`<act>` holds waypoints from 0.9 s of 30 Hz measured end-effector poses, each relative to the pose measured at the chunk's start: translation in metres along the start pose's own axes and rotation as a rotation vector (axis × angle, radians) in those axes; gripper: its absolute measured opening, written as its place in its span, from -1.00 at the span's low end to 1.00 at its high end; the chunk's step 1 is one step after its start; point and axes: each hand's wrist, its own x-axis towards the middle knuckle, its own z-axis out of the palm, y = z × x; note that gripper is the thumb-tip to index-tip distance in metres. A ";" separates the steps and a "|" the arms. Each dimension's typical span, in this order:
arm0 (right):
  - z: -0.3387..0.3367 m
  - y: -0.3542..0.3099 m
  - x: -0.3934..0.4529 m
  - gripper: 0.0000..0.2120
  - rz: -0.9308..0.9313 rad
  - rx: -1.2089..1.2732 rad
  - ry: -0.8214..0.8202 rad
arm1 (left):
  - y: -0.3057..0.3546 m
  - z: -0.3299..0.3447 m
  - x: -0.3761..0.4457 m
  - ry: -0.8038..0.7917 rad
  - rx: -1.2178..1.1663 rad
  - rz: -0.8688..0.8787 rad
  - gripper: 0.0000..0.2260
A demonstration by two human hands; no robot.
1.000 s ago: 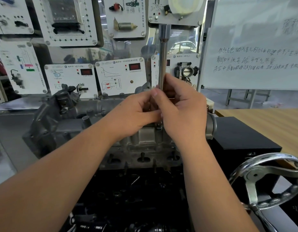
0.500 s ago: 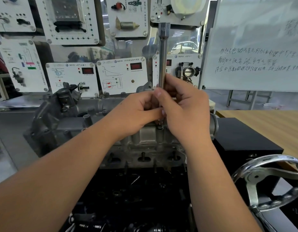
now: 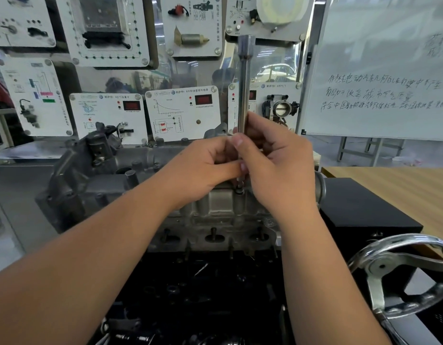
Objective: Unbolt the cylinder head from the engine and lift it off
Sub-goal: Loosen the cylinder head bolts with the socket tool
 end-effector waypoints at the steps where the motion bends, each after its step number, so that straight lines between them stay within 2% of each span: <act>1: 0.000 0.000 -0.001 -0.66 0.000 0.011 -0.021 | 0.001 -0.001 -0.001 -0.009 -0.018 -0.006 -0.87; 4: 0.001 0.000 -0.002 -0.57 0.005 0.028 -0.069 | 0.001 -0.003 -0.001 -0.044 -0.049 -0.025 -0.86; 8: 0.003 -0.001 -0.001 -0.56 0.020 0.038 -0.040 | 0.001 -0.002 0.000 -0.047 0.036 -0.013 -0.75; 12: 0.005 -0.002 -0.001 -0.81 -0.004 -0.009 0.027 | 0.000 -0.001 0.001 -0.018 0.060 0.011 -0.81; 15: 0.006 -0.003 -0.002 -0.96 -0.044 -0.090 0.024 | -0.003 -0.002 0.001 -0.008 -0.032 -0.023 -0.82; 17: 0.005 -0.003 -0.001 -0.87 -0.047 -0.098 0.009 | -0.004 -0.004 0.001 -0.021 -0.088 -0.035 -0.81; 21: 0.002 -0.002 -0.001 -0.87 -0.035 -0.041 -0.041 | -0.003 -0.002 0.002 -0.035 -0.087 -0.033 -0.91; 25: 0.005 -0.003 -0.002 -0.55 0.019 -0.002 -0.013 | -0.001 -0.002 0.003 -0.026 -0.012 -0.025 -0.88; 27: 0.006 -0.003 -0.002 -0.59 0.009 -0.013 0.019 | -0.001 -0.002 0.003 -0.026 0.031 -0.013 -0.81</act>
